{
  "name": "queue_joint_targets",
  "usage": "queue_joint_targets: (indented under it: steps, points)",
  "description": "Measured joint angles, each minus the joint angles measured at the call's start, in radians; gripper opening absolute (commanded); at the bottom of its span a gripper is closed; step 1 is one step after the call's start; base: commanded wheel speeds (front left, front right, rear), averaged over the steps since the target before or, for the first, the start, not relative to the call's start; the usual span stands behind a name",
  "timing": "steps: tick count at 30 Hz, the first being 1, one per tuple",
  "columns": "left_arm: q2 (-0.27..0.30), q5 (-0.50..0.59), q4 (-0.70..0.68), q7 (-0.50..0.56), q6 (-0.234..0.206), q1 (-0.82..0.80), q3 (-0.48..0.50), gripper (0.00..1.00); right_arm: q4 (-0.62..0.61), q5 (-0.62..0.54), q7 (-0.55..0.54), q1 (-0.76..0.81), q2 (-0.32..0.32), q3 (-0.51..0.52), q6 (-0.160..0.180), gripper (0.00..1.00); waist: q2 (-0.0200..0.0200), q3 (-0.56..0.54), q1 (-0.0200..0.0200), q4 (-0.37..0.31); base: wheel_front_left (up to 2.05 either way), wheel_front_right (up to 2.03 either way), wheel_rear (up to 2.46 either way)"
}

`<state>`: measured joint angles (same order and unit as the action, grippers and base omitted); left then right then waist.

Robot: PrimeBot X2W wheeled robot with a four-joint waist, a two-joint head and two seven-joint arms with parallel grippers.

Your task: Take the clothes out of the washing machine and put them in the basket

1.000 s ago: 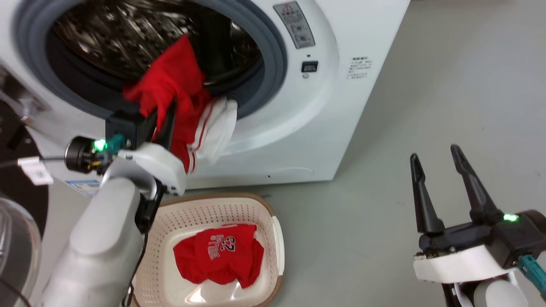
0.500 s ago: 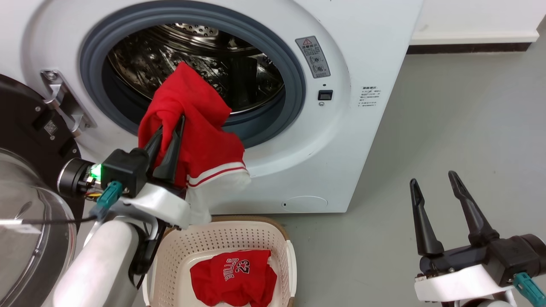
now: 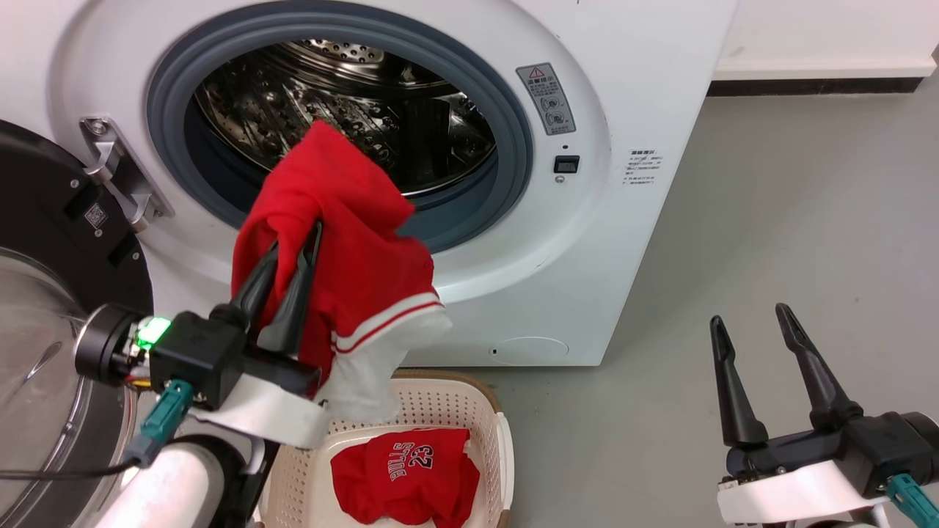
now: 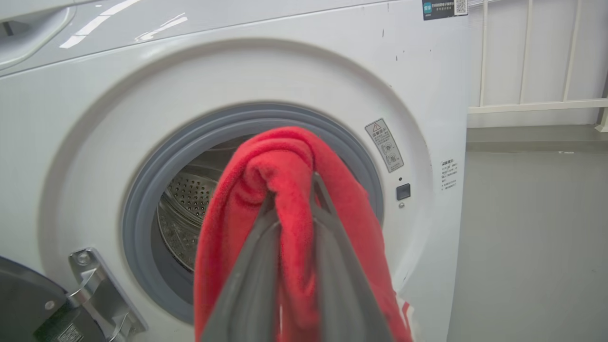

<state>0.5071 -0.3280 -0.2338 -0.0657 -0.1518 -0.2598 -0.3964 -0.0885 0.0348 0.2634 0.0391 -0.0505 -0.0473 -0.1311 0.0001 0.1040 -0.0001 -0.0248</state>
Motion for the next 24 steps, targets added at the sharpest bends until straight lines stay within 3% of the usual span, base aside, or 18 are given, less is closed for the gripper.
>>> queue_joint_targets:
  steps: [6, 12, 24]
  points:
    - [0.007, -0.009, -0.025, 0.01, -0.005, 0.047, -0.021, 0.0, 0.002, 0.001, 0.0, -0.004, 0.0, 0.007, 0.0, 1.0, 0.0, 0.016, 0.0001, 0.006, 0.0, 0.0, 0.0]
    - [-0.026, -0.022, 0.021, 0.002, 0.013, 0.08, -0.075, 0.0, 0.001, 0.0, 0.0, -0.019, 0.0, 0.014, 0.0, 1.0, 0.0, 0.046, 0.0001, 0.012, 0.0, 0.0, 0.0]
    - [-0.123, -0.074, 0.368, -0.083, 0.092, 0.05, -0.141, 0.0, -0.017, -0.016, 0.0, -0.103, 0.0, 0.008, 0.0, 1.0, -0.0001, 0.176, 0.0002, 0.007, 0.0, 0.0, 0.0]
